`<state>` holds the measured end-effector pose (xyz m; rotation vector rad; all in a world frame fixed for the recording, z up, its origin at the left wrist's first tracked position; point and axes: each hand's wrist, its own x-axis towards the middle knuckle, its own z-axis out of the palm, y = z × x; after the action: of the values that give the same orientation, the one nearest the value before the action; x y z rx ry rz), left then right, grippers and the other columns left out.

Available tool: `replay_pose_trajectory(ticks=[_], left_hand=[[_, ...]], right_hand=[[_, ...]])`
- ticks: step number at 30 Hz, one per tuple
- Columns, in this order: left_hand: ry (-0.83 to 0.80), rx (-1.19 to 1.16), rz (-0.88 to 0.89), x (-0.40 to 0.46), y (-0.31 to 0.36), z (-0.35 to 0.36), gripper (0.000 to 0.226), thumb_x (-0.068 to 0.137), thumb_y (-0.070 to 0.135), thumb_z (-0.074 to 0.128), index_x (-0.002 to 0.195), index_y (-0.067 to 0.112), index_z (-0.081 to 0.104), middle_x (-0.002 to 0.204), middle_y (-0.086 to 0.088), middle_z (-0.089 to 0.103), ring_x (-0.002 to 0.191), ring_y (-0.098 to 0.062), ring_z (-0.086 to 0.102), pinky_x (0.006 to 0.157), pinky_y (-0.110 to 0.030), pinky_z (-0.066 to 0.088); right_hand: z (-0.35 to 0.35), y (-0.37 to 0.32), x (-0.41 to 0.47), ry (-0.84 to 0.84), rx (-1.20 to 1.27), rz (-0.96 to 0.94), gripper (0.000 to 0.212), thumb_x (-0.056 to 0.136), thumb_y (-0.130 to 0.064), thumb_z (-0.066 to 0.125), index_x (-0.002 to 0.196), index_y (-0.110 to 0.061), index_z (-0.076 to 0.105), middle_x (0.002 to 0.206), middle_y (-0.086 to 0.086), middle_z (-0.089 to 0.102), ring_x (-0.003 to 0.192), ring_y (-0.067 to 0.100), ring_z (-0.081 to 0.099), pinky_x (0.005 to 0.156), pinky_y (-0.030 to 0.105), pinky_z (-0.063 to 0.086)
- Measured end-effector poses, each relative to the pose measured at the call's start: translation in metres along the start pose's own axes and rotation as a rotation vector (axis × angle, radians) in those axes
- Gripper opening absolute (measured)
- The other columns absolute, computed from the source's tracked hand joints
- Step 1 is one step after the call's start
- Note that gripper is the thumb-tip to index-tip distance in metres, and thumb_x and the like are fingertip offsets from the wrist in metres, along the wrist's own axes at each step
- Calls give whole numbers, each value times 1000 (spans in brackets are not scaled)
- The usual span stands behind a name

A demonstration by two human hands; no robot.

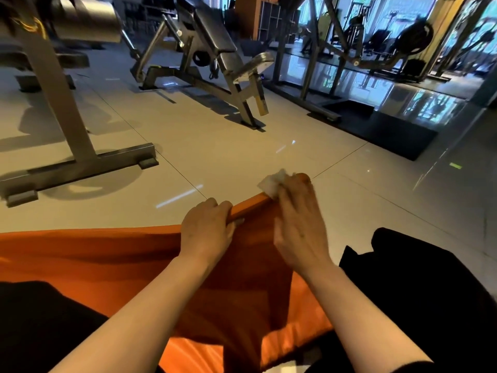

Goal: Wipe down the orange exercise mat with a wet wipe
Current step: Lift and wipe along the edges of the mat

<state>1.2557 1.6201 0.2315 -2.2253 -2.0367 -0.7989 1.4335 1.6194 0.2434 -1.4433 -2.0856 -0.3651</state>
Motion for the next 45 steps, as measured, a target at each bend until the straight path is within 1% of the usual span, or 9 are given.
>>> replay_pose_trajectory(ticks=[4,9,16,19,22,27,34,41,45], left_hand=[[-4,5,-6,1,0,1,35,93,50,51,110,23,64,91,0,57,87,-22,56,69,-31,40],[-19,15,-20,1,-1,3,29,93,43,54,113,24,63,94,0,56,88,-21,56,72,-31,43],[5,-13,-12,2,-2,3,35,92,51,52,110,24,64,90,1,56,85,-20,56,67,-29,38],[1,-24,-29,4,-2,3,28,92,42,55,110,23,64,93,1,57,88,-21,56,70,-29,37],[18,-46,-54,5,-3,2,18,87,29,58,101,18,63,90,-1,57,88,-24,57,67,-29,32],[85,-146,-106,4,-5,1,24,85,41,67,97,20,61,89,3,61,84,-19,56,68,-28,36],[90,-176,-176,3,-5,2,16,85,30,63,93,18,56,90,0,62,87,-22,57,68,-27,34],[-147,-206,-3,16,-27,-7,36,86,18,64,122,22,59,116,0,61,111,-22,52,93,-34,41],[-237,53,-65,19,-61,-5,36,95,43,51,129,29,52,128,2,57,134,-23,37,116,-50,7]], right_hand=[[-5,2,4,8,-8,65,67,77,-5,63,140,-1,43,151,15,33,143,27,21,121,33,4],[3,-28,-11,-145,87,-160,74,73,-12,67,141,-1,42,144,13,39,140,27,28,115,42,32],[-1,-5,9,23,51,86,60,76,-6,53,136,-3,45,145,15,38,138,31,31,121,40,16],[8,-30,-1,-51,143,-24,70,71,-3,59,139,-5,42,146,12,36,142,26,28,120,32,16],[20,-45,-11,-158,99,-209,73,70,-5,59,141,2,43,149,18,37,144,28,25,120,40,20],[12,-25,6,-77,195,-45,66,80,-9,28,146,-7,35,155,6,27,147,21,19,108,53,39],[30,-50,-3,-90,80,-242,75,58,4,61,132,4,52,138,19,49,133,30,37,117,42,27],[43,-26,24,38,-41,-264,62,54,9,78,113,-5,66,106,12,64,100,30,53,90,41,46],[46,-26,31,-5,-35,-204,76,44,10,77,117,-7,63,105,12,62,98,29,50,84,43,47]])
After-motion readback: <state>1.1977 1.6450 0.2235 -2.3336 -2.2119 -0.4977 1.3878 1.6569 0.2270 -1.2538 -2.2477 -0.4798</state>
